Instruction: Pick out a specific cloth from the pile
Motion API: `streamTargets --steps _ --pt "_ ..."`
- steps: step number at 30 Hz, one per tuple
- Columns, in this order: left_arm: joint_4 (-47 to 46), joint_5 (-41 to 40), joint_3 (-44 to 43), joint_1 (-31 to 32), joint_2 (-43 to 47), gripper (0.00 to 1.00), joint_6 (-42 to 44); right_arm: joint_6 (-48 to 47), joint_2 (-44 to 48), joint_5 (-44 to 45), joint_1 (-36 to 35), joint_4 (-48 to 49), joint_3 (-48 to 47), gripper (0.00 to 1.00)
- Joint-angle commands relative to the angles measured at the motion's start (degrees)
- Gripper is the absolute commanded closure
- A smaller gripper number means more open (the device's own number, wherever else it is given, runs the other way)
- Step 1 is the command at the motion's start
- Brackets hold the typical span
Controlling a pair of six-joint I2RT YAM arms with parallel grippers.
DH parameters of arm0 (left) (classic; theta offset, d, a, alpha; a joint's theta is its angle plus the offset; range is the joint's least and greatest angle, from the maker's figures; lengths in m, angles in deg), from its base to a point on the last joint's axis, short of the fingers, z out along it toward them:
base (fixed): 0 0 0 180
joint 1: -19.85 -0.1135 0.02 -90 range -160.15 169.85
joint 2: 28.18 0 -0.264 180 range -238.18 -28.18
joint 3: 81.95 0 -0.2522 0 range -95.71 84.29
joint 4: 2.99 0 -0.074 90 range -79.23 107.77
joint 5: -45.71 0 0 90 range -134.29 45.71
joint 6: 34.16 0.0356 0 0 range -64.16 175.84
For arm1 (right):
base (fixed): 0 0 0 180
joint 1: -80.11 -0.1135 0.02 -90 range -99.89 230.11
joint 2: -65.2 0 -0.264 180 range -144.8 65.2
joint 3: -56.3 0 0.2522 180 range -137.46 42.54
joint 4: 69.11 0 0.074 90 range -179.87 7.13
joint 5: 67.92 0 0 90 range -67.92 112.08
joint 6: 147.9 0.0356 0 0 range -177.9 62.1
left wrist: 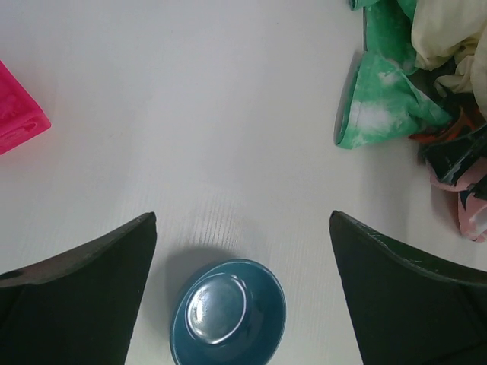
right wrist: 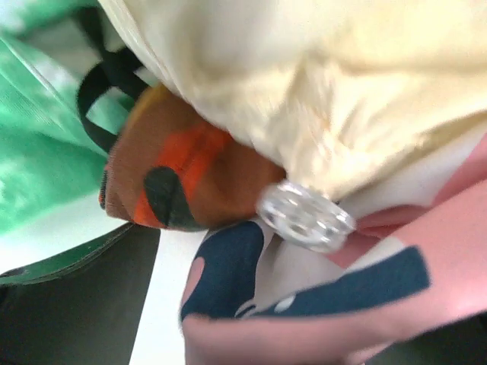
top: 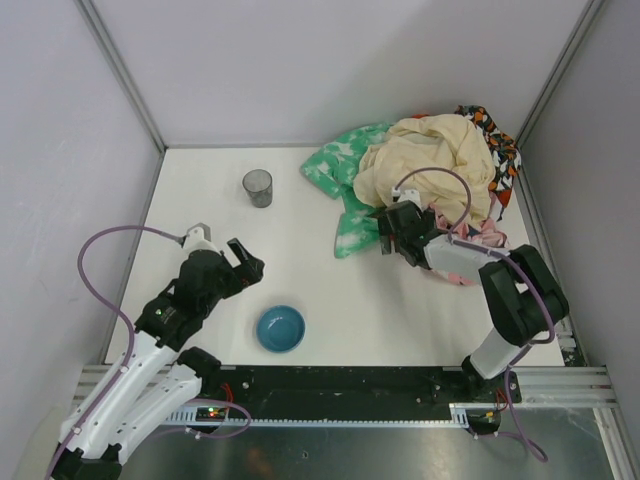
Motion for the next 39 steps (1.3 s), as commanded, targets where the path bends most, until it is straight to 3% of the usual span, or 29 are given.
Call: streamTargets --steps 1,8,11,16,19,23,26,28,31,33,39 --pt "-1.43 -2.32 -1.78 0.16 -0.35 0.00 0.56 -14.92 -2.93 3.64 0.12 10.39 -6.38 0.01" --pt "-1.43 -3.23 -2.01 0.08 -0.82 0.00 0.41 -21.81 -10.25 4.27 1.35 10.13 -12.62 0.01" --pt "-1.45 -3.34 -2.27 0.07 -0.92 0.00 0.49 -29.04 -13.24 4.48 1.06 12.58 -14.36 0.01" --pt "-1.44 -3.73 -2.35 0.07 -0.74 0.00 0.41 -43.09 -19.69 16.19 0.74 25.23 -15.89 0.01" --pt "-1.48 -4.64 -2.65 0.10 -1.00 0.00 0.26 -50.50 -22.47 23.94 1.82 38.67 -16.39 0.03" --pt "-1.41 -5.71 -3.20 0.08 -1.71 0.00 0.39 -67.92 -26.58 30.01 4.24 61.92 -18.65 0.38" --pt "-1.61 -6.58 -3.91 0.07 -2.60 0.01 0.50 -82.38 -29.50 30.99 6.16 77.51 -23.27 0.51" --pt "-2.18 -6.30 -4.58 0.07 -3.47 0.00 1.00 -86.33 -30.29 30.99 7.34 80.15 -27.74 0.56" --pt "-4.30 -3.74 -5.39 0.07 -5.25 0.00 3.01 -82.86 -29.08 30.63 8.90 72.75 -33.45 0.57" --pt "-6.52 -1.48 -5.81 0.14 -6.88 0.00 4.66 -75.28 -27.53 30.05 9.92 61.93 -36.85 0.56" --pt "-12.77 4.68 -6.38 0.54 -12.74 0.00 8.35 -34.78 -25.23 16.86 17.50 13.72 -52.57 0.56"
